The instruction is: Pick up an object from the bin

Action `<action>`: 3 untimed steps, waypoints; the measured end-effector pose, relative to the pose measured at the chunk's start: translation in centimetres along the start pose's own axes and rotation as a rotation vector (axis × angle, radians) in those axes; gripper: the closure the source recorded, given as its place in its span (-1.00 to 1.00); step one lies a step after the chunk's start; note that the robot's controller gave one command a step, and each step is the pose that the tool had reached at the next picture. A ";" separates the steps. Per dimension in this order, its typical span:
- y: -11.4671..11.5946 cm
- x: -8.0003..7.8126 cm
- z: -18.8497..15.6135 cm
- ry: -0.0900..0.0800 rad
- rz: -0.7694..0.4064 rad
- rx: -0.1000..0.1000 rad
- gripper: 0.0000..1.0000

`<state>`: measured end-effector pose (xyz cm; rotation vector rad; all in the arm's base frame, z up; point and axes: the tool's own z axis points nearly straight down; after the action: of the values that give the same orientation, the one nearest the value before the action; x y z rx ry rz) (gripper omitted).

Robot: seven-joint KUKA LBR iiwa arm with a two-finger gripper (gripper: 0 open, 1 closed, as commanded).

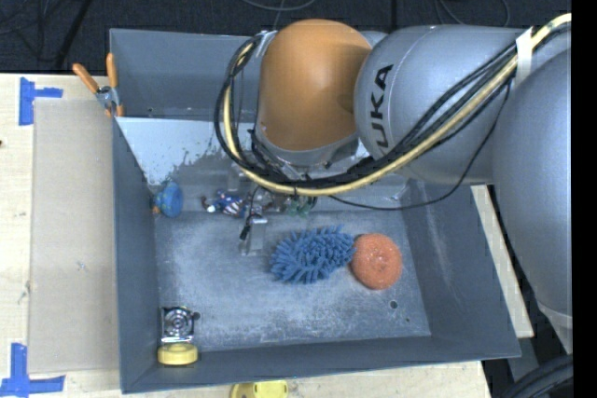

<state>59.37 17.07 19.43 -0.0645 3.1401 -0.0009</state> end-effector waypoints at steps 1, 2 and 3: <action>-1.3 -0.8 2.1 -0.001 0.018 -0.002 -1.00; -3.1 -1.3 3.6 0.002 -0.094 0.000 -1.00; -4.1 -1.6 5.2 0.001 -0.238 -0.001 -1.00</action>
Offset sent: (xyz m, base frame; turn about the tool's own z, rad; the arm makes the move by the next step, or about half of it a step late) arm 0.0221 -0.0498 -0.0482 -0.2550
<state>61.13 13.08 14.27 -0.4367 3.1110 0.0001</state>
